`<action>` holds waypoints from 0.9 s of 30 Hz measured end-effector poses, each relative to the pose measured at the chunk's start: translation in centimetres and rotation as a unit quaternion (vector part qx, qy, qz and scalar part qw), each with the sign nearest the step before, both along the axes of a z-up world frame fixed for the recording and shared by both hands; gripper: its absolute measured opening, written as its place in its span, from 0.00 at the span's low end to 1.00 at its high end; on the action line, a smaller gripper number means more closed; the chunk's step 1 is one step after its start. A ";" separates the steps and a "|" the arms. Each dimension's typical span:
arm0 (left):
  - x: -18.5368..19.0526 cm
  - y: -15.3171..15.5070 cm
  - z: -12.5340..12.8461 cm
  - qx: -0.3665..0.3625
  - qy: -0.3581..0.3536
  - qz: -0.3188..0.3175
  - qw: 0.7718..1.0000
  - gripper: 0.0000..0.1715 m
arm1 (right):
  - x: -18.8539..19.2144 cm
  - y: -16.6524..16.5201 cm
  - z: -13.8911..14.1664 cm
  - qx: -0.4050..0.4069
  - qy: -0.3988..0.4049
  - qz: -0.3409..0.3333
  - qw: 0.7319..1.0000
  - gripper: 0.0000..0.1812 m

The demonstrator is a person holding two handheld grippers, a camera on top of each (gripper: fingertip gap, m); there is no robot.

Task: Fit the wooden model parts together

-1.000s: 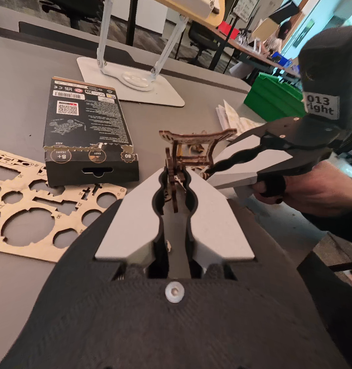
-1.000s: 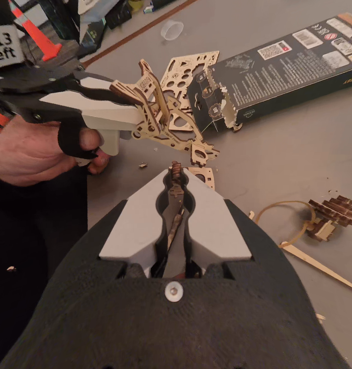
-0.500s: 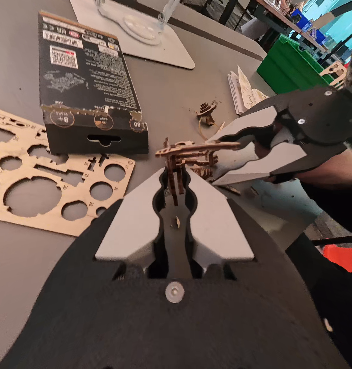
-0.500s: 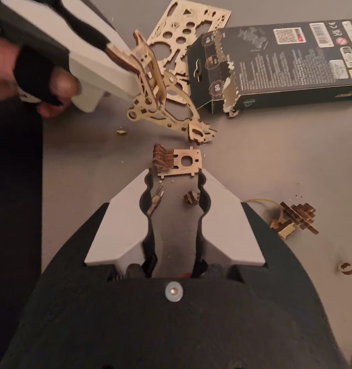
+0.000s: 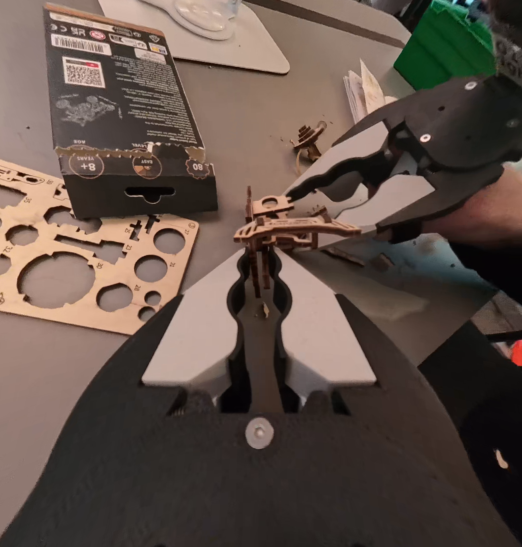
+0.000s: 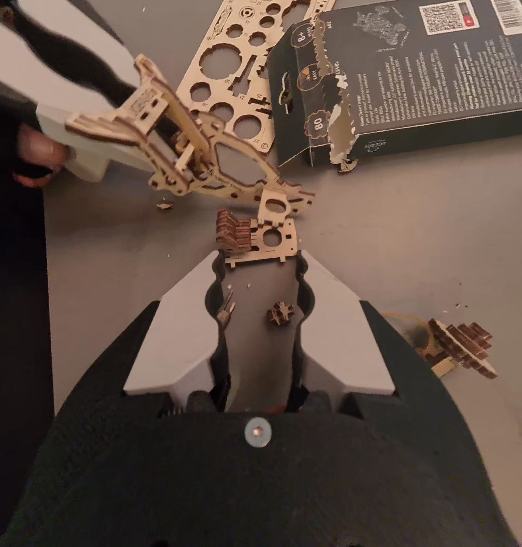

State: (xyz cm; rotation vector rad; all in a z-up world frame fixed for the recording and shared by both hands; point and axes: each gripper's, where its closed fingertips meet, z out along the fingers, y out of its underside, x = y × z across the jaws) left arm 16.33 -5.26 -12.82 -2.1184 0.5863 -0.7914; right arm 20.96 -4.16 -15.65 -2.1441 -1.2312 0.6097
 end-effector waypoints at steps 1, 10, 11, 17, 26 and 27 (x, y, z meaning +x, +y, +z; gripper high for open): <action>0.0 0.0 0.1 0.009 0.005 0.005 1.000 0.06 | -0.1 0.1 0.0 0.003 0.004 -0.007 1.000 0.25; 0.0 -0.3 -0.3 0.016 0.026 0.018 0.999 0.06 | -0.5 0.0 0.1 0.006 0.024 -0.022 0.999 0.25; -0.1 -0.3 -0.3 0.020 0.030 0.019 0.999 0.06 | -0.5 0.1 0.1 0.006 0.025 -0.023 0.999 0.25; -0.1 -0.3 -0.4 0.025 0.034 0.020 0.999 0.06 | -0.7 0.1 0.1 -0.001 0.039 -0.028 0.999 0.25; -0.2 -0.3 -0.4 0.020 0.028 0.024 0.999 0.06 | -0.8 0.1 0.3 -0.016 0.053 -0.033 0.998 0.25; -0.1 -0.3 -0.4 0.022 0.031 0.023 0.999 0.06 | -0.8 0.2 0.3 -0.016 0.055 -0.035 0.998 0.25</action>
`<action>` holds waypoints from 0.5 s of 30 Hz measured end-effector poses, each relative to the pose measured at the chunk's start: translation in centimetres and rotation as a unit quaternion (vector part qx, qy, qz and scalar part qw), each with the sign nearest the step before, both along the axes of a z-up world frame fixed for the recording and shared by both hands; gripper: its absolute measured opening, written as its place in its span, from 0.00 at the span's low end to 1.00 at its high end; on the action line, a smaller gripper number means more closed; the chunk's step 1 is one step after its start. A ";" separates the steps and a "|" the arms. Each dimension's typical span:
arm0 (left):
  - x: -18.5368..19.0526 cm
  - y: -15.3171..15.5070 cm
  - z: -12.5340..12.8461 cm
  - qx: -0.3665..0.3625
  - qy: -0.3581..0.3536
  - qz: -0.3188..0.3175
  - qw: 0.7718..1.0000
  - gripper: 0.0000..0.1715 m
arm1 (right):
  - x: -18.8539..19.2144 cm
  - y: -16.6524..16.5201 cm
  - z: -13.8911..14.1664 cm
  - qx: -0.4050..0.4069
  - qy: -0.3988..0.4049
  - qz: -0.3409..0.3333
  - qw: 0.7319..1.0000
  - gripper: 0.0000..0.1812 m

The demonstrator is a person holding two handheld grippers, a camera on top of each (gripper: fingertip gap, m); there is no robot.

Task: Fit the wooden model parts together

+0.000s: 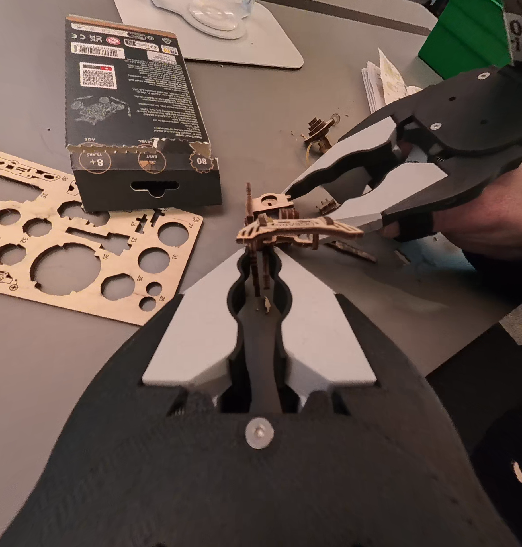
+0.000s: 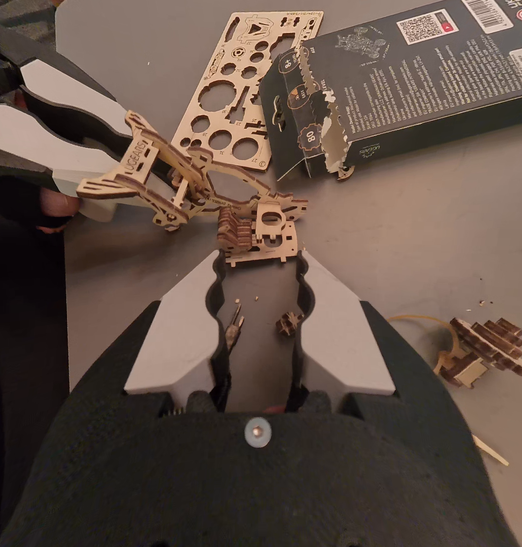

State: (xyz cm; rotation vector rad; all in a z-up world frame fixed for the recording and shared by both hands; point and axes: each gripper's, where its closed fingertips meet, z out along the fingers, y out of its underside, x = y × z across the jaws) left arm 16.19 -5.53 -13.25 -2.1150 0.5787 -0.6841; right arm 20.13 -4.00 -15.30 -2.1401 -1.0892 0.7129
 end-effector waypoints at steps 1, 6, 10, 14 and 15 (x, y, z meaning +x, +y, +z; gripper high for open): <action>0.0 0.0 0.0 0.002 0.003 0.000 1.000 0.06 | 0.0 0.0 0.1 -0.004 0.004 -0.003 1.000 0.25; 0.2 -0.2 -0.1 0.010 0.016 -0.002 1.000 0.06 | -0.1 0.0 0.2 -0.016 0.016 -0.007 1.000 0.25; 0.4 -0.2 -0.2 0.007 0.018 -0.004 1.000 0.06 | -0.1 0.1 0.2 -0.018 0.019 -0.011 1.000 0.25; 0.4 -0.2 -0.2 0.006 0.017 -0.004 1.000 0.06 | -0.2 0.2 0.0 -0.006 0.005 -0.010 1.000 0.25; 0.4 -0.3 -0.2 0.007 0.018 -0.004 1.000 0.06 | -0.2 0.2 0.0 -0.006 0.004 -0.010 1.000 0.25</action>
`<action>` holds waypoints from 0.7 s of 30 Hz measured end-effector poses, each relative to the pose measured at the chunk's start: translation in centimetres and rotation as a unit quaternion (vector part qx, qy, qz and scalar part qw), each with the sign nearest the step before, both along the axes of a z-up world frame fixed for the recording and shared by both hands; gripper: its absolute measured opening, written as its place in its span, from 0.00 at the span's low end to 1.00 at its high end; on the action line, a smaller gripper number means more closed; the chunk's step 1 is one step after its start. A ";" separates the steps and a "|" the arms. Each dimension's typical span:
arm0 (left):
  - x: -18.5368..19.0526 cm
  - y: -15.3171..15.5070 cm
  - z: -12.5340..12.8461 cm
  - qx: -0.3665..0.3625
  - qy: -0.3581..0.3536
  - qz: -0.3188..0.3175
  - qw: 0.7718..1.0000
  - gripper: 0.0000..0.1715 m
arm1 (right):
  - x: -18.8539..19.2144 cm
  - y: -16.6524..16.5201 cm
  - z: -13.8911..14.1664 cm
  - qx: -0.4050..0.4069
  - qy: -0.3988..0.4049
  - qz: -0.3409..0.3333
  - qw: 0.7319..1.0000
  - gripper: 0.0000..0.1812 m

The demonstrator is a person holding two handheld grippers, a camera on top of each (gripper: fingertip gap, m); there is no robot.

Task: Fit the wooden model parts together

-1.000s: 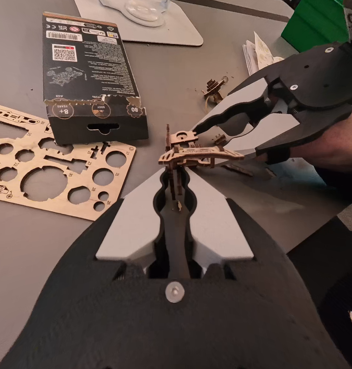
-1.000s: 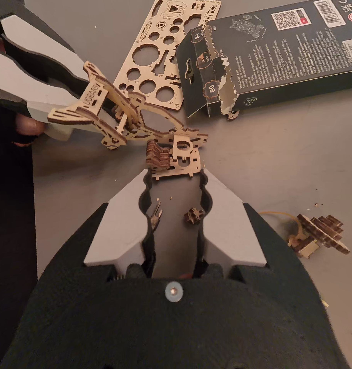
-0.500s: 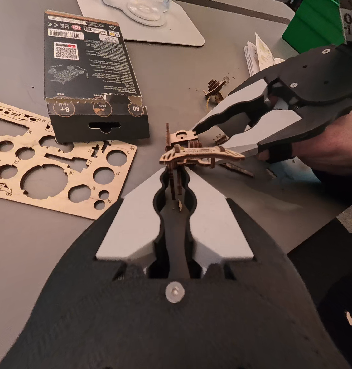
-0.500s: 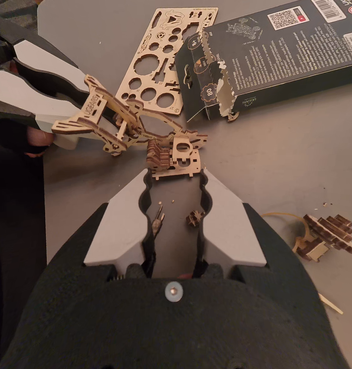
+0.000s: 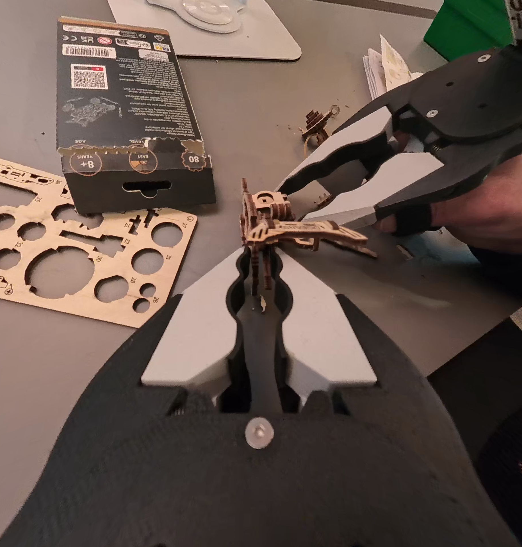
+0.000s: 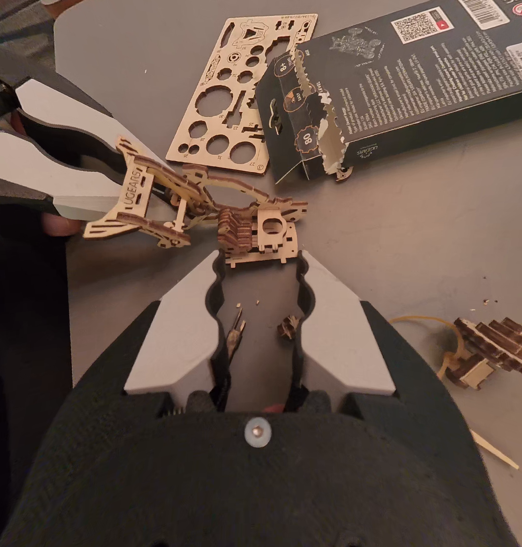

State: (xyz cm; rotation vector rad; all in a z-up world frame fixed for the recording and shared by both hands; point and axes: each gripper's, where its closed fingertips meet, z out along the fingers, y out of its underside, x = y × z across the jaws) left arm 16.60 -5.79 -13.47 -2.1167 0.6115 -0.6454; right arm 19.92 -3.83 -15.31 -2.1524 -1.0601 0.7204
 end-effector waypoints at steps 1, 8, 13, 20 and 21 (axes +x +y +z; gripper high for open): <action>0.0 0.0 0.0 -0.001 -0.001 0.000 1.000 0.07 | 0.0 0.0 0.0 0.001 -0.001 0.000 1.000 0.25; 0.3 -0.2 -0.1 -0.003 0.002 -0.010 1.000 0.08 | 0.0 0.1 -0.1 0.007 -0.007 -0.001 1.000 0.25; 0.5 -0.4 0.0 -0.019 -0.019 -0.024 0.999 0.09 | 0.0 0.2 -0.1 0.000 0.000 -0.002 1.000 0.25; 0.8 -0.4 0.1 -0.062 -0.070 -0.035 0.995 0.11 | -0.1 0.4 -0.1 0.000 -0.001 -0.001 1.000 0.25; 0.9 -0.5 0.2 -0.060 -0.071 -0.041 0.995 0.13 | -0.2 0.4 -0.1 0.000 -0.001 0.000 1.000 0.25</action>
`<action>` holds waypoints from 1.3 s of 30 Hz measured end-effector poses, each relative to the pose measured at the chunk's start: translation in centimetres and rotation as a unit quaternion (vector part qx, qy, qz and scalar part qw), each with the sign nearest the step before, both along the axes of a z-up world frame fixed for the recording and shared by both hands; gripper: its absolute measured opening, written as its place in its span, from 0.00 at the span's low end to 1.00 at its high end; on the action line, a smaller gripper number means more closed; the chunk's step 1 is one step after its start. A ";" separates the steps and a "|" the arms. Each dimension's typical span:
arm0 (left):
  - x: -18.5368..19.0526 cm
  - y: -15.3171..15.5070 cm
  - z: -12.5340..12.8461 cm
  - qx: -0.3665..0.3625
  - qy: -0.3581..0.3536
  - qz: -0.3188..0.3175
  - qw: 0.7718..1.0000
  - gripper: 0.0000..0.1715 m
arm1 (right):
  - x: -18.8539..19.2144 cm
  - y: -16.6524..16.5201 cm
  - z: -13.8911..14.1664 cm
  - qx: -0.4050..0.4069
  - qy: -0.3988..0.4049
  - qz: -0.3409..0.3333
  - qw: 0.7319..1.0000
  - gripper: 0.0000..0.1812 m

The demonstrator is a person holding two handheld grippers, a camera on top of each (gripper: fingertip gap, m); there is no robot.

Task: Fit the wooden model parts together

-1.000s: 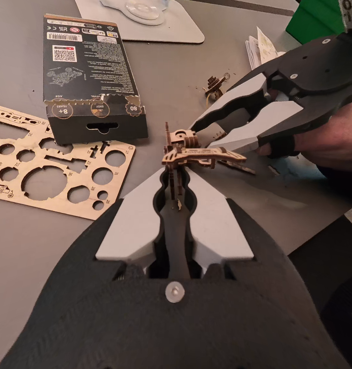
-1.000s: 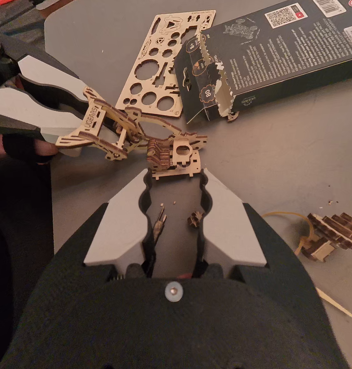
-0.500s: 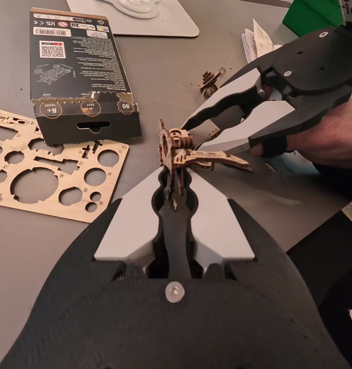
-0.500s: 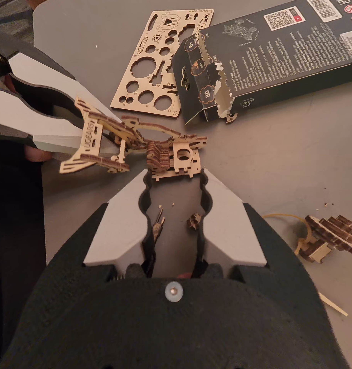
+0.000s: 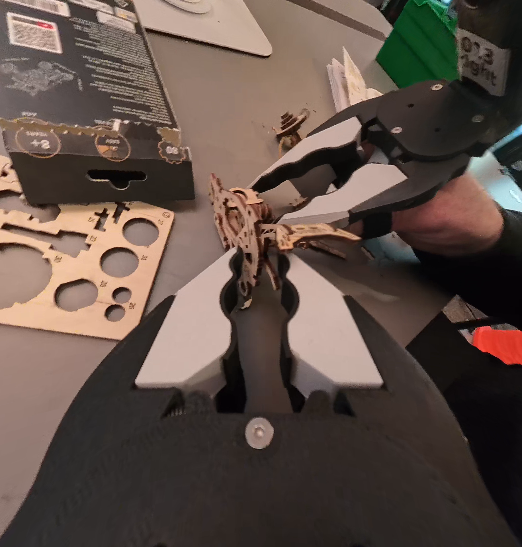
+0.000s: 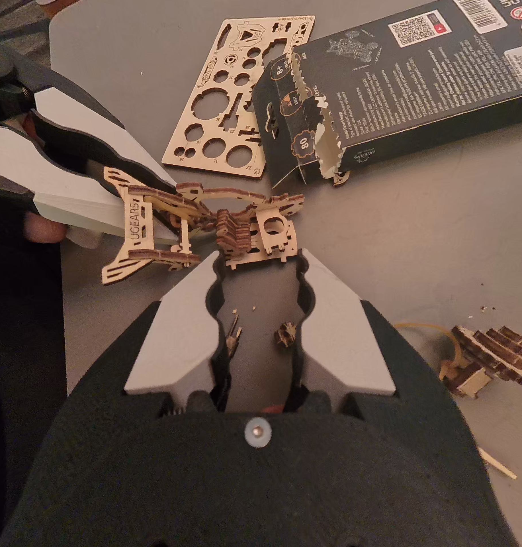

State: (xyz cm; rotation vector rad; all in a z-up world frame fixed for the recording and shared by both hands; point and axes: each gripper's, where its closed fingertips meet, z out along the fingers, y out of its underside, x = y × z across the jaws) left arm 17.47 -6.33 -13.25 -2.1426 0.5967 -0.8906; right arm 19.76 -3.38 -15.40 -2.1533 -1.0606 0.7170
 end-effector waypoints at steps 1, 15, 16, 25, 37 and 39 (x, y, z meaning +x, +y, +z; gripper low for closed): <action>0.1 -0.2 0.2 -0.002 -0.009 -0.010 1.000 0.16 | 0.0 0.0 0.0 -0.002 0.002 0.001 1.000 0.25; -2.2 -3.2 2.4 -0.045 -0.065 -0.131 0.988 0.30 | -0.2 -0.6 0.2 -0.023 0.020 0.034 0.999 0.25; -2.4 -2.7 2.8 -0.042 -0.073 -0.125 0.989 0.30 | -0.2 -0.7 0.2 -0.024 0.020 0.039 0.999 0.24; -2.0 0.9 1.8 -0.082 -0.083 -0.121 0.986 0.10 | -0.6 -1.6 0.0 -0.012 0.004 0.090 0.996 0.17; -1.4 1.5 -1.5 -0.123 -0.015 -0.105 0.987 0.00 | -1.2 -1.7 -0.2 -0.027 0.005 0.112 0.993 0.07; -1.5 1.5 -1.6 -0.118 -0.011 -0.103 0.988 0.00 | -1.2 -1.7 -0.1 -0.030 0.006 0.112 0.993 0.07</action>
